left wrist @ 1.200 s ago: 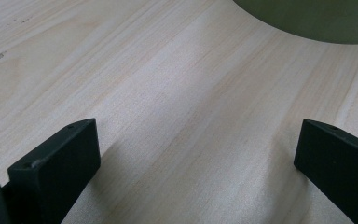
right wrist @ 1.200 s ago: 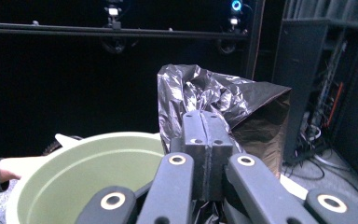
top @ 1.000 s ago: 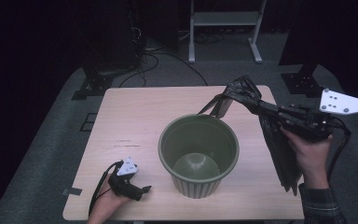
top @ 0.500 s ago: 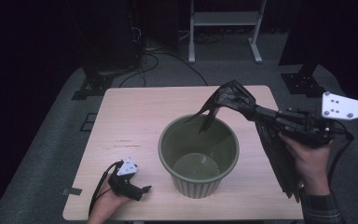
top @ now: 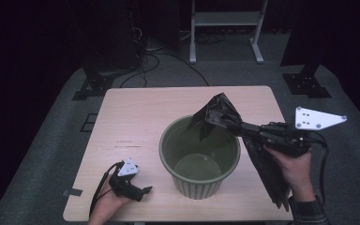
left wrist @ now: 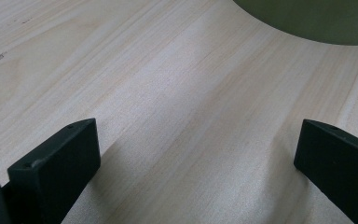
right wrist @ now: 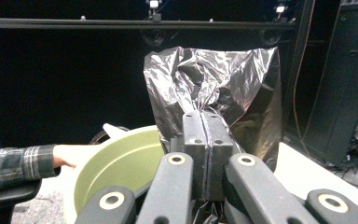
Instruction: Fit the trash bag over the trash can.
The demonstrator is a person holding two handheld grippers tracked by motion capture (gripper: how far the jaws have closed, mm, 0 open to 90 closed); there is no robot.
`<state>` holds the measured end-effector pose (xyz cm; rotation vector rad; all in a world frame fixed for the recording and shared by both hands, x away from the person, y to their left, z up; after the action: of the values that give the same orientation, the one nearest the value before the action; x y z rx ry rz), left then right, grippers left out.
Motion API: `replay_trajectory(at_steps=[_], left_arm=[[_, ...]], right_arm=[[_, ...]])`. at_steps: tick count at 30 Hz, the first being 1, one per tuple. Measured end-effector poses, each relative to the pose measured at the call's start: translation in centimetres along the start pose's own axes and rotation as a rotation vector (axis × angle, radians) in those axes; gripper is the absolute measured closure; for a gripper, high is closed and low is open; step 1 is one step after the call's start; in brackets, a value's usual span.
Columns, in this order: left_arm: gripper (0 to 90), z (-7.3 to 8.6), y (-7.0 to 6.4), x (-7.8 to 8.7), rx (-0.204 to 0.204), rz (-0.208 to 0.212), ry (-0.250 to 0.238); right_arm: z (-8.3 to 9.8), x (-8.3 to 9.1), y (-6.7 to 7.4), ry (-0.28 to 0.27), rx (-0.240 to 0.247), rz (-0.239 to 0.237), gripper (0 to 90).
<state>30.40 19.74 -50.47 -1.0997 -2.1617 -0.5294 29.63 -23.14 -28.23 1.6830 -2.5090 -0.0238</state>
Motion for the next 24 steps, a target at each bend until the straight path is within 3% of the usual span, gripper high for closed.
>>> replay_trajectory(at_steps=[14,21,24], left_arm=[[0.0,0.0,0.0,0.0,-0.001,0.0,0.001],[0.0,0.0,0.0,0.0,-0.001,0.0,-0.001],[0.0,0.0,0.0,0.0,-0.001,-0.001,-0.001]], right_arm=[[0.4,-2.6,2.1,0.014,-0.001,-0.102,89.8],[-0.9,-2.0,3.8,0.013,0.048,-0.095,89.8],[-0.5,-1.6,3.8,0.015,0.039,-0.091,89.8]])
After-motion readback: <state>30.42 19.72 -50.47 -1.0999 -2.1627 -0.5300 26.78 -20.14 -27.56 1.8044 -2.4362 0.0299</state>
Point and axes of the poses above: each handheld gripper's, and its own axes: x roughly backward along the jaws, z roughly out of its underside, y roughly to its left, the point moved 3 cm from there along -x, roughly forward along the jaws, and after that the axes turned 4 degrees about -x, right-handed, at the moved point
